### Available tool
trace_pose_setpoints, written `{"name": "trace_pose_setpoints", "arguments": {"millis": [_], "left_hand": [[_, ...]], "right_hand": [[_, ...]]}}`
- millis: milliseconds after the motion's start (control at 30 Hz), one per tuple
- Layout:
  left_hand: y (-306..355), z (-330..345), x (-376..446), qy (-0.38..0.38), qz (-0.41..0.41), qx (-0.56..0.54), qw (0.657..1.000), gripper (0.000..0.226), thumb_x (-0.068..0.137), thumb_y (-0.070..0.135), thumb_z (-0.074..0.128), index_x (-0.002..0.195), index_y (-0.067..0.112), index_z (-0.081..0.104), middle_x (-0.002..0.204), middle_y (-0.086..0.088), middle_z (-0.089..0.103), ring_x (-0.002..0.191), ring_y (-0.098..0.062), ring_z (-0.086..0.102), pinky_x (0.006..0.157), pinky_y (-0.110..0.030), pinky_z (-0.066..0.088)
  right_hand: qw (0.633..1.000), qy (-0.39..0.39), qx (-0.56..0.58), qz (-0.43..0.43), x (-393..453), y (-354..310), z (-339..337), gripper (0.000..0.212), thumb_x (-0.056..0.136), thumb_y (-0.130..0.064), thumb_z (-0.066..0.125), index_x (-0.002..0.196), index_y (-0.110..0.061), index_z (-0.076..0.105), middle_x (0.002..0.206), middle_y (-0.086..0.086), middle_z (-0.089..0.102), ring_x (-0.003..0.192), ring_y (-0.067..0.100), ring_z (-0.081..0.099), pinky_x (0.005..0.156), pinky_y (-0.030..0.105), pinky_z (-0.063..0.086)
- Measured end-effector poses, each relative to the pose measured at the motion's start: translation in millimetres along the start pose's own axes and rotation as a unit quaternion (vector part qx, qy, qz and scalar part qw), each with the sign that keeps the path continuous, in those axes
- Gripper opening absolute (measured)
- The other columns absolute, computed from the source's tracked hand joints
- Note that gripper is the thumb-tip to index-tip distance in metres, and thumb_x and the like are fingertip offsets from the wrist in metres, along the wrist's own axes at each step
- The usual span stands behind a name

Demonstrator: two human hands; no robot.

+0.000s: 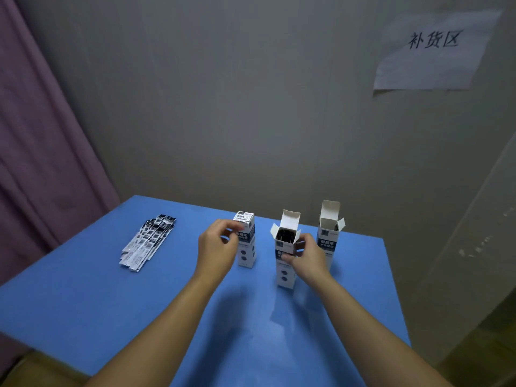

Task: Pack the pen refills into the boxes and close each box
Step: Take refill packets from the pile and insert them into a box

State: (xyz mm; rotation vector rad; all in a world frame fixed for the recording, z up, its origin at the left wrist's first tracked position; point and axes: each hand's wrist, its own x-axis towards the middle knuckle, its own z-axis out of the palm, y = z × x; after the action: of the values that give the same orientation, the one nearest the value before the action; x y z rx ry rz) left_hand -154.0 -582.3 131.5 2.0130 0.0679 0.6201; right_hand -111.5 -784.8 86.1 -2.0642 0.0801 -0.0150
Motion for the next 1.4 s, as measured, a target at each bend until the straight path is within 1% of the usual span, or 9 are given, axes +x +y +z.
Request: {"name": "trace_pose_setpoints", "arguments": {"millis": [200,333,467,633,733,933,1100,1233,1400], "left_hand": [[-36.3,-25.1,-27.4,-0.019,-0.060,0.071,0.996,0.030,0.090,-0.001,0.057,0.091,0.024,0.074,0.088,0.017,0.067,0.071,-0.002,0.061,0.065,-0.015,0.047],[-48.7,-45.7,-39.1,-0.033,-0.093,0.136,0.986,0.026,0.091,0.003,0.058,0.097,0.024,0.072,0.093,0.013,0.069,0.078,-0.005,0.063,0.070,-0.020,0.050],[-56.2,-64.7,-40.8,-0.046,-0.109,0.190,0.975,0.021,0.092,0.012,0.060,0.100,0.028,0.070,0.093,0.015,0.068,0.077,0.000,0.063,0.072,-0.025,0.055],[-68.4,-95.3,-40.7,-0.078,-0.115,0.245,0.960,0.019,0.091,0.022,0.061,0.108,0.029,0.066,0.098,0.014,0.064,0.086,-0.008,0.062,0.083,-0.033,0.055],[-73.6,-125.2,-37.2,-0.082,-0.122,0.294,0.945,0.023,0.091,0.029,0.060,0.114,0.029,0.064,0.103,0.013,0.063,0.090,-0.011,0.061,0.083,-0.034,0.053],[-88.2,-196.9,-34.3,-0.066,-0.162,0.385,0.906,0.031,0.088,0.035,0.054,0.118,0.032,0.062,0.116,0.006,0.064,0.106,-0.019,0.060,0.083,-0.032,0.052],[-113.9,-256.1,-44.9,-0.066,-0.192,0.413,0.888,0.035,0.094,0.039,0.054,0.127,0.029,0.059,0.127,0.005,0.060,0.117,-0.019,0.057,0.091,-0.034,0.051],[-139.5,-301.7,-51.0,-0.068,-0.202,0.414,0.885,0.036,0.096,0.039,0.053,0.128,0.026,0.058,0.129,0.003,0.059,0.116,-0.019,0.057,0.088,-0.033,0.051],[-165.2,-335.5,-53.5,-0.075,-0.206,0.402,0.889,0.037,0.097,0.041,0.053,0.128,0.023,0.058,0.128,0.000,0.060,0.109,-0.019,0.059,0.085,-0.035,0.054]], "right_hand": [[0.999,-0.030,-0.023,0.001,3.8,7.7,7.2,0.045,0.082,-0.018,0.081,0.115,-0.017,0.049,0.113,0.001,0.062,0.099,0.021,0.063,0.074,0.029,0.047],[0.986,-0.063,-0.133,0.075,0.0,5.2,5.8,0.059,0.082,-0.029,0.079,0.126,-0.006,0.047,0.120,0.011,0.061,0.109,0.029,0.061,0.068,0.030,0.045],[0.934,-0.166,-0.303,0.091,-19.4,-3.8,6.4,0.009,0.082,-0.018,0.056,0.081,-0.012,0.050,0.086,0.007,0.061,0.075,0.028,0.064,0.055,0.029,0.049],[0.891,-0.274,-0.361,0.038,-37.2,-33.4,28.1,0.011,0.085,-0.019,0.054,0.089,-0.010,0.049,0.086,0.009,0.062,0.064,0.024,0.058,0.055,0.029,0.050],[0.871,-0.263,-0.411,-0.063,-39.3,-57.9,53.2,0.010,0.085,-0.023,0.052,0.084,-0.014,0.047,0.086,0.003,0.054,0.074,0.022,0.056,0.058,0.028,0.043],[0.863,-0.230,-0.419,-0.165,-51.4,-112.0,120.3,0.031,0.092,-0.030,0.054,0.118,-0.014,0.050,0.111,0.007,0.057,0.099,0.026,0.055,0.073,0.033,0.046],[0.866,-0.215,-0.410,-0.189,-71.4,-144.1,188.2,0.036,0.091,-0.031,0.052,0.123,-0.013,0.051,0.124,0.010,0.056,0.114,0.029,0.053,0.083,0.035,0.047],[0.870,-0.203,-0.408,-0.191,-88.2,-161.9,233.3,0.047,0.094,-0.046,0.052,0.129,-0.015,0.050,0.130,0.009,0.056,0.122,0.028,0.052,0.093,0.038,0.049],[0.866,-0.209,-0.413,-0.191,-105.0,-176.4,275.9,0.052,0.092,-0.053,0.054,0.128,-0.016,0.050,0.127,0.005,0.057,0.118,0.025,0.053,0.083,0.034,0.046]]}}
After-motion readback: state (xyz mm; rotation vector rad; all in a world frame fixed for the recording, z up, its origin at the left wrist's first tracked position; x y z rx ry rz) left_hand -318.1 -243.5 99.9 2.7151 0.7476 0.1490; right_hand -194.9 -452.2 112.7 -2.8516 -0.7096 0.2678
